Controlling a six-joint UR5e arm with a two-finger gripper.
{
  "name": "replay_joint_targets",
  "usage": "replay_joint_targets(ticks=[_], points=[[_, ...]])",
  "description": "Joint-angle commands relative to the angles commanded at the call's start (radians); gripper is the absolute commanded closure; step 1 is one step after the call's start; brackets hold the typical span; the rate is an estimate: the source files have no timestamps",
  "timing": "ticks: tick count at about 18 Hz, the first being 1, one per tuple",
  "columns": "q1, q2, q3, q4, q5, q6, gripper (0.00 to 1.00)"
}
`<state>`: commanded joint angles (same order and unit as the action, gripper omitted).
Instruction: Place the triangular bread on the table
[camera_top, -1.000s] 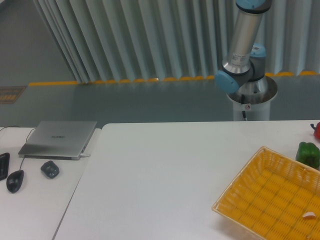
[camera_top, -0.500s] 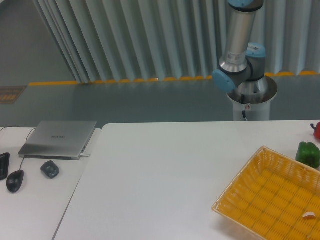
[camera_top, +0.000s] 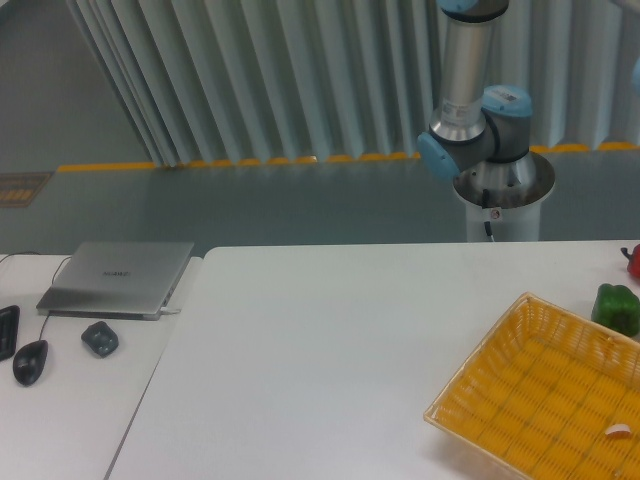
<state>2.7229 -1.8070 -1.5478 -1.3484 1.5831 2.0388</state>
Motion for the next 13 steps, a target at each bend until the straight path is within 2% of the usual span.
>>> replay_joint_targets(ticks=[13], points=[[-0.022, -0.020, 0.009, 0.003, -0.011, -0.002, 0.00]])
